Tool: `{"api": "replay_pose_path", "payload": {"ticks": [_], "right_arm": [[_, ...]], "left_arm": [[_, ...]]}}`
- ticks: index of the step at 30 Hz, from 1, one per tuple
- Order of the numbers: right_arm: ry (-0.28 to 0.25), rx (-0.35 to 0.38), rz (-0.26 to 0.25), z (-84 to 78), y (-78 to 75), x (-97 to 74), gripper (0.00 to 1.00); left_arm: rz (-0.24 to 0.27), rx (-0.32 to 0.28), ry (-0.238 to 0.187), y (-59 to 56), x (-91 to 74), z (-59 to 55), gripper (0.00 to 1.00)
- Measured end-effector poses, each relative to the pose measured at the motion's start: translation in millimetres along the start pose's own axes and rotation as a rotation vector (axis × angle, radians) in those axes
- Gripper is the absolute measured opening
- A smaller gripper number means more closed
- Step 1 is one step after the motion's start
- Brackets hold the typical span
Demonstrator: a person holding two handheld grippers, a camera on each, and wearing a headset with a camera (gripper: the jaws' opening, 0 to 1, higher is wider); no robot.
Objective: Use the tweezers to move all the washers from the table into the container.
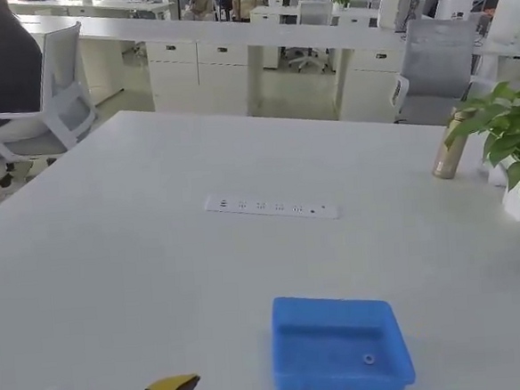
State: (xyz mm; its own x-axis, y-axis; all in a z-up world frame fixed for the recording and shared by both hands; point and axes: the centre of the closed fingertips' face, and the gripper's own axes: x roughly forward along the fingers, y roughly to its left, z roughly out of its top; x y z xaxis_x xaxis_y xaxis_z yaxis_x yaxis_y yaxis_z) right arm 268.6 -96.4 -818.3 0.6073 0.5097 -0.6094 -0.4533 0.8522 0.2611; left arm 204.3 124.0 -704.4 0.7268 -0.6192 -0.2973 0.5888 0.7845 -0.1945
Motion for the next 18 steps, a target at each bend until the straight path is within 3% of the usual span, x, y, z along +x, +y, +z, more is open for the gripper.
{"api": "replay_pose_path", "payload": {"ticks": [18], "right_arm": [[-0.002,0.042,-0.007,-7.5,0.2,-2.3,0.04]], "left_arm": [[-0.012,0.014,0.024,-5.6,2.0,-5.6,0.77]]}}
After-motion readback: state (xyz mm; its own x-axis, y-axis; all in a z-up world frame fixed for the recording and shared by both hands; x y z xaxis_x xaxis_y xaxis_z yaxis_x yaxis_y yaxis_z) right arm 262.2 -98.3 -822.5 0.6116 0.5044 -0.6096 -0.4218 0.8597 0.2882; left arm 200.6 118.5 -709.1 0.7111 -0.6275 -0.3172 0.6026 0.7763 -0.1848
